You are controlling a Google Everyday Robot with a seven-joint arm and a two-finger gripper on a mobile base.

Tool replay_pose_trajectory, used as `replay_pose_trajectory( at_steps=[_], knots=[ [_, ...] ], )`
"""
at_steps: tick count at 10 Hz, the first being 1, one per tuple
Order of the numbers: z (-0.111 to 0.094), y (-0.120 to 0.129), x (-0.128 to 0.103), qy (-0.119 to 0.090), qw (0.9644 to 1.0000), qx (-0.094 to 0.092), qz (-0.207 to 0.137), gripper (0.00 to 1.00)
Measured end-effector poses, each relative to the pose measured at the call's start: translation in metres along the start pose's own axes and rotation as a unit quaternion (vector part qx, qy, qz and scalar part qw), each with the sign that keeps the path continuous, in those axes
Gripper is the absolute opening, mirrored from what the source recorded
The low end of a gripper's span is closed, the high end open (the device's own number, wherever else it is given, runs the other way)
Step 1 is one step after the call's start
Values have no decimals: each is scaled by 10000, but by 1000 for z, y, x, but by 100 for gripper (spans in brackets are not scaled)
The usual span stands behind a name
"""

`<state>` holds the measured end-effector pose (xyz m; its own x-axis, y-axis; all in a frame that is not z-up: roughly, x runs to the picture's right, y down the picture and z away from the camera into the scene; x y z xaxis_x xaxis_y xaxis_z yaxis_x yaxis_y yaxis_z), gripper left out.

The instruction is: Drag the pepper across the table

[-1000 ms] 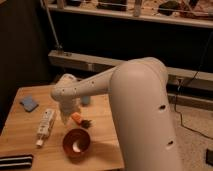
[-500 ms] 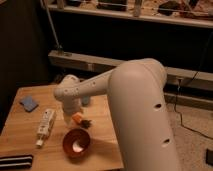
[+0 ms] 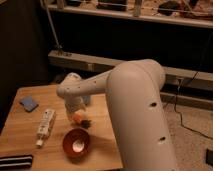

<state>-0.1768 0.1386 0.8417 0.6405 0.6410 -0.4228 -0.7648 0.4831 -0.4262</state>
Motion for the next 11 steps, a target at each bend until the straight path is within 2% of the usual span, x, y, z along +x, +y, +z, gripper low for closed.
replay_pose_trajectory(
  at_steps=[11],
  knots=[
    [20, 2, 8, 251, 9997, -46, 15, 65]
  ],
)
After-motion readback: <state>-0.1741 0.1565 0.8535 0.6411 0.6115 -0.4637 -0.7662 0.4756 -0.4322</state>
